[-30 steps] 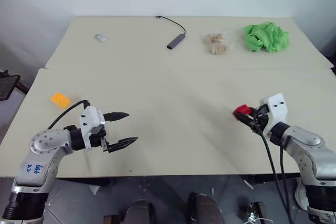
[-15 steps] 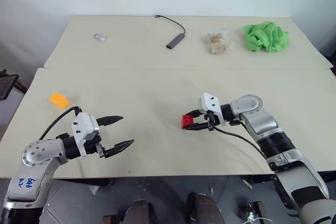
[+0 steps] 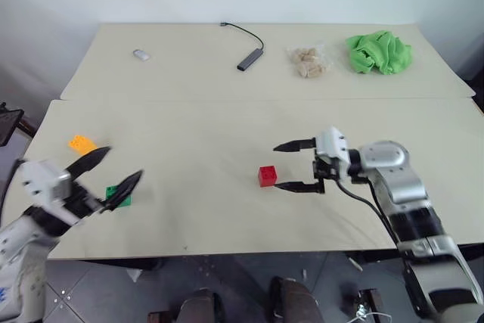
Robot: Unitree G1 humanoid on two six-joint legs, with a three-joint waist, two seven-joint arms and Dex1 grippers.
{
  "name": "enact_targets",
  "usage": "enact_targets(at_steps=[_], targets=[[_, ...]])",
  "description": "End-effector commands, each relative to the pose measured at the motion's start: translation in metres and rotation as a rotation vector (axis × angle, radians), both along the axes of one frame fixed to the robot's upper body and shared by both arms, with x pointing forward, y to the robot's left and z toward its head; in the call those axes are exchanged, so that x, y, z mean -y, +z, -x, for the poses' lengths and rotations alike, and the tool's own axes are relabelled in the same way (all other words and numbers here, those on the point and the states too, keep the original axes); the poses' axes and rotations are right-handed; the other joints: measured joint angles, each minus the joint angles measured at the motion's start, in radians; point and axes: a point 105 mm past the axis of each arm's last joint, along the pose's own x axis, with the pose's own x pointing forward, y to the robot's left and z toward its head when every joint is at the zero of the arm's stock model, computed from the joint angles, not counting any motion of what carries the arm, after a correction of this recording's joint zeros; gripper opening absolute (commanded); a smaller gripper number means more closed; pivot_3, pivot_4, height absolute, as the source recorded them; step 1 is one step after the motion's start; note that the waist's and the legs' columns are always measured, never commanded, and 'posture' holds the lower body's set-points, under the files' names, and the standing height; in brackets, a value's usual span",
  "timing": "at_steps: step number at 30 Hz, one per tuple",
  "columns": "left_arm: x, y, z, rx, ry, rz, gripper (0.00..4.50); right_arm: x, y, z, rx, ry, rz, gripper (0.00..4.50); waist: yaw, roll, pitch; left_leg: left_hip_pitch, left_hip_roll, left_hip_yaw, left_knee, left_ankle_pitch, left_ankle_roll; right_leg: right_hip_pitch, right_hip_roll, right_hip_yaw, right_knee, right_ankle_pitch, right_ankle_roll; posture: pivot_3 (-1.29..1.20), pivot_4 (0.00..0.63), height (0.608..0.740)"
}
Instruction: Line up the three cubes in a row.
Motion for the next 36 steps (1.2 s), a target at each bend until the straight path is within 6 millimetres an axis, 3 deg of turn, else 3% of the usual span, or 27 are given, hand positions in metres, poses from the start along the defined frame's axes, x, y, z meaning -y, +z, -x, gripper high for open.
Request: enact_targets(at_steps=[1, 5, 8, 11, 15, 19, 22, 27, 30, 33, 36], targets=[[-0.056, -0.003, 0.030, -0.005, 0.185, 0.094, 4.50, 0.009, 0.014, 0.027, 0.026, 0.071, -0.186, 4.47, -0.001, -0.001, 0.000, 0.000, 0.000, 0.001, 0.000, 0.000, 0.000, 0.000, 0.000, 0.000, 0.000, 0.000, 0.000, 0.00, 0.150, 0.740], [-0.075, -0.018, 0.047, -0.069, 0.228, 0.110, 4.50, 0.001, -0.001, 0.045, 0.065, 0.112, -0.182, 4.47, -0.002, -0.001, 0.000, 0.001, 0.000, 0.003, 0.003, -0.001, 0.001, 0.001, 0.000, 0.003, 0.000, 0.000, -0.001, 0.00, 0.150, 0.740], [-0.070, -0.038, 0.054, -0.170, 0.185, 0.089, 4.50, -0.006, -0.009, 0.050, 0.106, 0.120, -0.180, 4.47, -0.001, -0.003, -0.001, 0.002, 0.000, 0.003, 0.004, -0.001, 0.001, 0.001, 0.000, 0.004, 0.002, 0.000, -0.001, 0.00, 0.150, 0.740], [-0.054, -0.040, 0.048, -0.157, 0.113, 0.078, 4.50, -0.006, -0.013, 0.047, 0.117, 0.095, -0.171, 4.47, 0.003, -0.003, -0.001, 0.003, 0.000, 0.003, 0.004, -0.002, 0.001, 0.001, 0.000, 0.004, 0.003, -0.001, -0.001, 0.00, 0.150, 0.740], [-0.011, -0.044, 0.044, -0.120, 0.025, 0.063, 4.50, -0.003, -0.020, 0.048, 0.098, 0.092, -0.144, 4.47, 0.000, -0.003, -0.001, 0.003, 0.000, 0.003, 0.004, -0.002, 0.001, 0.001, -0.001, 0.004, 0.004, -0.001, -0.002, 0.00, 0.150, 0.740], [0.024, -0.056, 0.034, -0.091, 0.101, 0.017, 4.50, -0.005, -0.023, 0.047, 0.068, 0.098, -0.146, 4.47, -0.002, -0.003, -0.001, 0.003, 0.001, 0.004, 0.004, -0.002, 0.001, 0.001, -0.001, 0.003, 0.004, -0.001, -0.002, 0.00, 0.150, 0.740], [0.023, -0.057, 0.019, -0.064, 0.278, 0.033, 4.50, -0.009, -0.024, 0.047, 0.062, 0.118, -0.150, 4.47, -0.001, -0.004, -0.001, 0.003, 0.001, 0.004, 0.005, -0.002, 0.001, 0.001, -0.001, 0.003, 0.004, -0.001, -0.002, 0.00, 0.150, 0.740], [0.035, -0.068, 0.002, -0.076, 0.388, 0.136, 4.50, -0.017, -0.021, 0.043, 0.061, 0.138, -0.164, 4.47, 0.002, -0.004, -0.001, 0.003, 0.000, 0.003, 0.005, -0.002, 0.002, 0.001, -0.002, 0.004, 0.005, 0.000, -0.002, 0.00, 0.150, 0.740], [0.041, -0.066, -0.003, -0.070, 0.407, 0.142, 3.95, -0.018, -0.022, 0.043, 0.060, 0.142, -0.160, 4.50, 0.003, -0.004, -0.001, 0.003, 0.000, 0.003, 0.005, -0.003, 0.002, 0.001, -0.002, 0.003, 0.004, 0.000, -0.002, 0.00, 0.150, 0.740], [0.051, -0.063, -0.005, -0.076, 0.373, 0.149, 2.98, -0.019, -0.022, 0.042, 0.063, 0.139, -0.156, 4.50, 0.002, -0.004, -0.001, 0.003, 0.000, 0.003, 0.005, -0.003, 0.002, 0.001, -0.002, 0.003, 0.005, 0.000, -0.002, 0.00, 0.150, 0.740], [0.046, -0.064, -0.003, -0.103, 0.394, 0.133, 2.04, -0.018, -0.022, 0.041, 0.068, 0.128, -0.150, 4.50, 0.002, -0.004, -0.001, 0.003, 0.000, 0.003, 0.005, -0.003, 0.002, 0.001, -0.002, 0.003, 0.004, 0.000, -0.002, 0.00, 0.150, 0.740]])
